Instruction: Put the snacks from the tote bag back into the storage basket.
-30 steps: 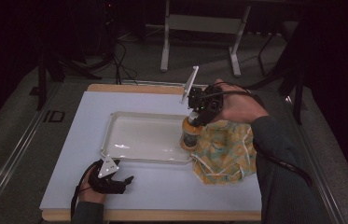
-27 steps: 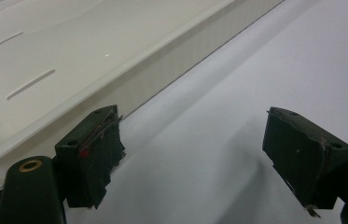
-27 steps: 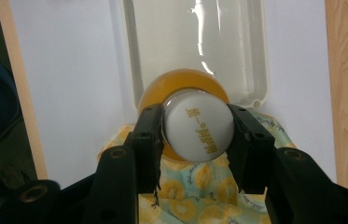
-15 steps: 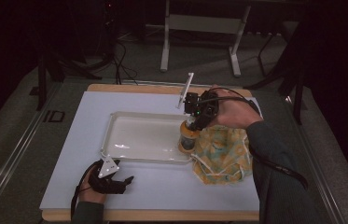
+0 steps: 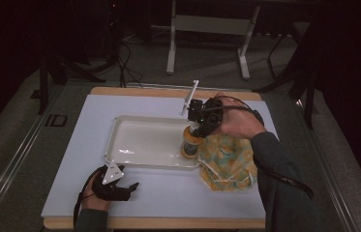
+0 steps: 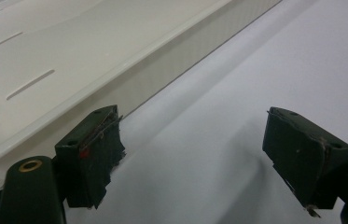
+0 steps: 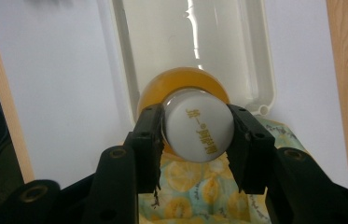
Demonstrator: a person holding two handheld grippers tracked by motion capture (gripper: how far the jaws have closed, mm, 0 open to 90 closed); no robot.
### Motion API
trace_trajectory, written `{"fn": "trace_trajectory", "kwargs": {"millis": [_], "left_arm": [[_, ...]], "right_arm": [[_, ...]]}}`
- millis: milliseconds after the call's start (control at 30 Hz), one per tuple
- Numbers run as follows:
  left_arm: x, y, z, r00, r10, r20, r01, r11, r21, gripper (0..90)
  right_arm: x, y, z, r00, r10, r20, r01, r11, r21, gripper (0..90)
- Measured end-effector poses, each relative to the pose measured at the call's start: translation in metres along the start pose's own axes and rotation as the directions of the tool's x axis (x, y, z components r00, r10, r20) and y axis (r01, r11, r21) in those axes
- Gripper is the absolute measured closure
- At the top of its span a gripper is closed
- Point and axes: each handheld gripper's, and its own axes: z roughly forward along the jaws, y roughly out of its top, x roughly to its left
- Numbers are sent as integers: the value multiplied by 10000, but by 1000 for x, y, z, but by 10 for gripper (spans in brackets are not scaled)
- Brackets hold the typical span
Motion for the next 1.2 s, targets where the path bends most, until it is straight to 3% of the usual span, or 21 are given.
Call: {"fn": "trace_trajectory", "kwargs": {"millis": [133,1200], "left_arm": [[0,0,0,10000,-13,12,13,10000,3,195],[0,0,0,10000,18,8,-18,10000,78,195]], "right_arm": [[-1,-3,5,9996,266,-102,-266,9996,-27,590],[7,-9,29,9990,441,-98,-442,9990,-100,590]]}}
